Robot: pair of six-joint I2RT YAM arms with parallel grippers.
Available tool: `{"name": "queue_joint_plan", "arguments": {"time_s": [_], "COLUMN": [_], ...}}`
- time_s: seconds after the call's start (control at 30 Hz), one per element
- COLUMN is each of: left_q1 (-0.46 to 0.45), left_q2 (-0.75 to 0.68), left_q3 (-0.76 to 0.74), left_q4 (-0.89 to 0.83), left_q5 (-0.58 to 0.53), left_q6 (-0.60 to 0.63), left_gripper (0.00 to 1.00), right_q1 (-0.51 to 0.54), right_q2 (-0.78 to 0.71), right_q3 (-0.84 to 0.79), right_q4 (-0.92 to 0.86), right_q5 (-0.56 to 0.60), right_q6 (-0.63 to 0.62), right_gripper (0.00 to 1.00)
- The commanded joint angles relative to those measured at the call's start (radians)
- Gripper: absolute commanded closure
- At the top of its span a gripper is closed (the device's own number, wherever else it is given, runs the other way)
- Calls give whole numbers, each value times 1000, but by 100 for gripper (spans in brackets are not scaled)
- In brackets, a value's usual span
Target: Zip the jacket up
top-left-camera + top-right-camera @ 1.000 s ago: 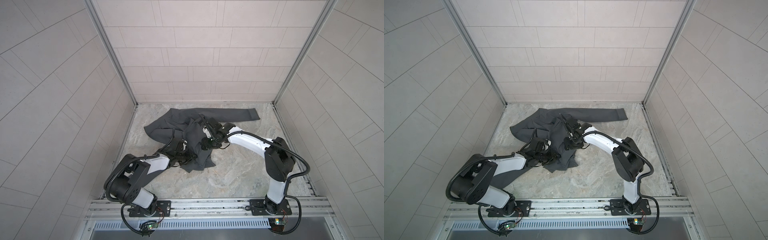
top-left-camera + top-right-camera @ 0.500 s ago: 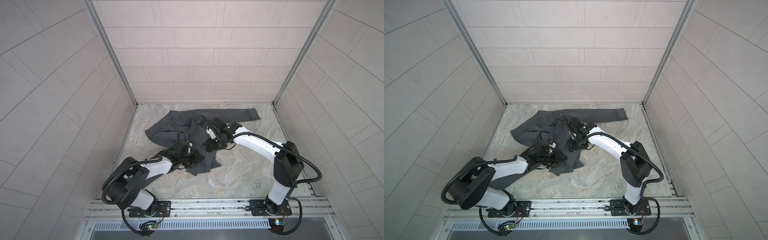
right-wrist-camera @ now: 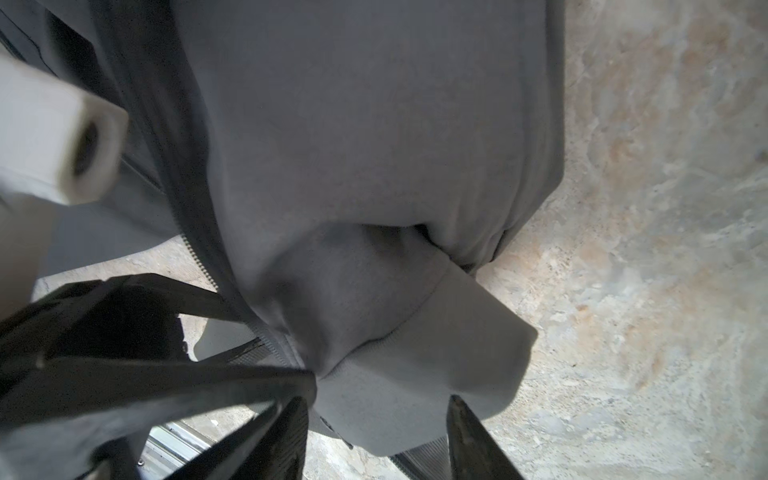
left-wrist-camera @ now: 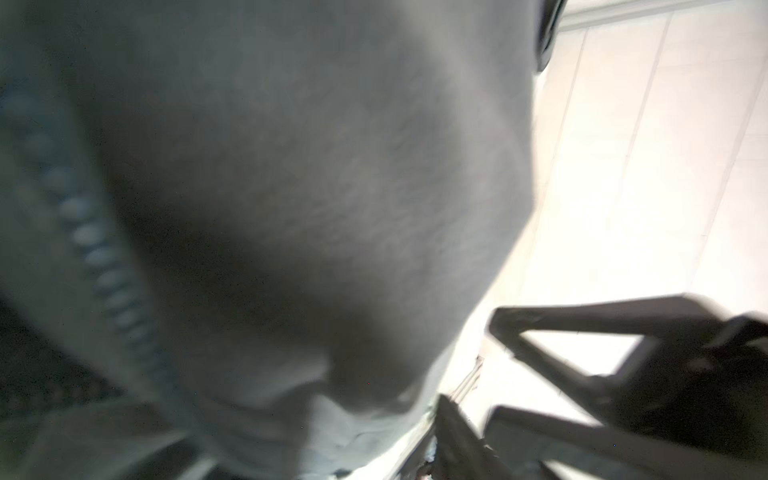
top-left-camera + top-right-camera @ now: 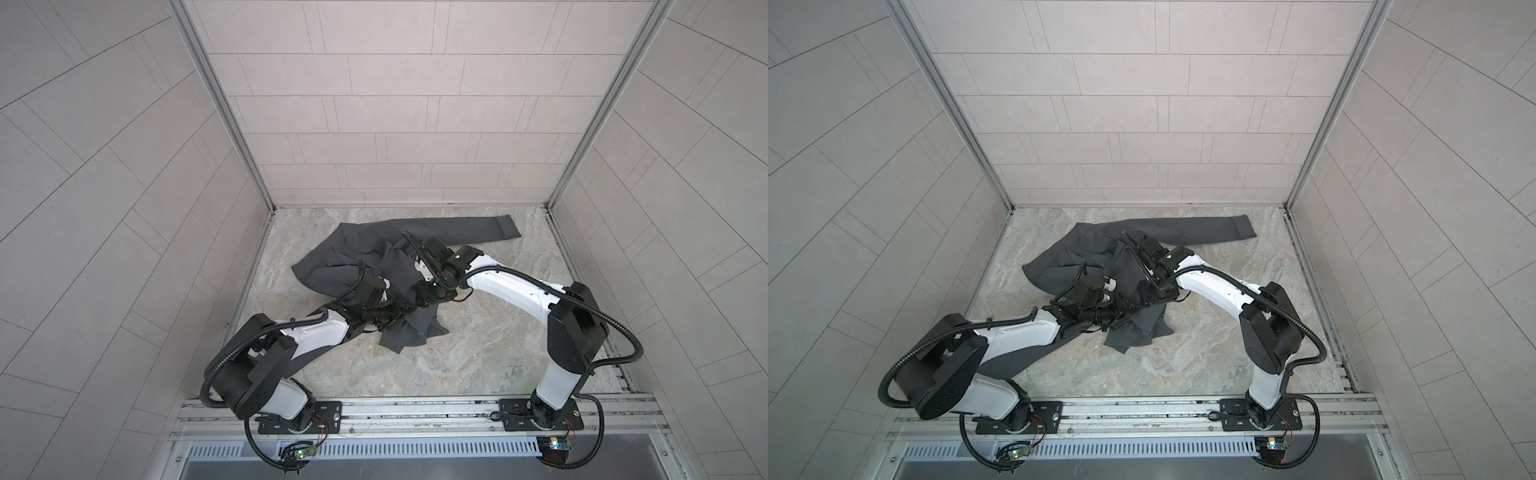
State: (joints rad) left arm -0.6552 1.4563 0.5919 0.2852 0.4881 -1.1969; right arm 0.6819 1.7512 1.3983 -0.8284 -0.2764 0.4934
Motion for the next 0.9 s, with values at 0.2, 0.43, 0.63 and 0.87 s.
{"name": "queue_joint_plan", "arguments": {"time_s": [0.2,0.43,0.63,0.87], "left_q1": [-33,-56,-61,-61], "left_q2": [-14,33,52,34], "left_q3": [18,47,132,237], "left_q4": [2,51,-10,-196], "left_q5": [-64,-49,3,35], "left_q6": [-75,-79,18,215], "left_gripper": [50,87,100,100], "right_q1": [-10,-33,-58,-117], "right_q2": [-49,-79,-121,-166], "right_q3": [-16,-24,-40,-50], "right_q4": [-26,-53,-64,-123], "right_q5": [17,34,-28,-140], "right_q6": [-19,-29,-102,-215], "right_gripper": [44,44,42,31]}}
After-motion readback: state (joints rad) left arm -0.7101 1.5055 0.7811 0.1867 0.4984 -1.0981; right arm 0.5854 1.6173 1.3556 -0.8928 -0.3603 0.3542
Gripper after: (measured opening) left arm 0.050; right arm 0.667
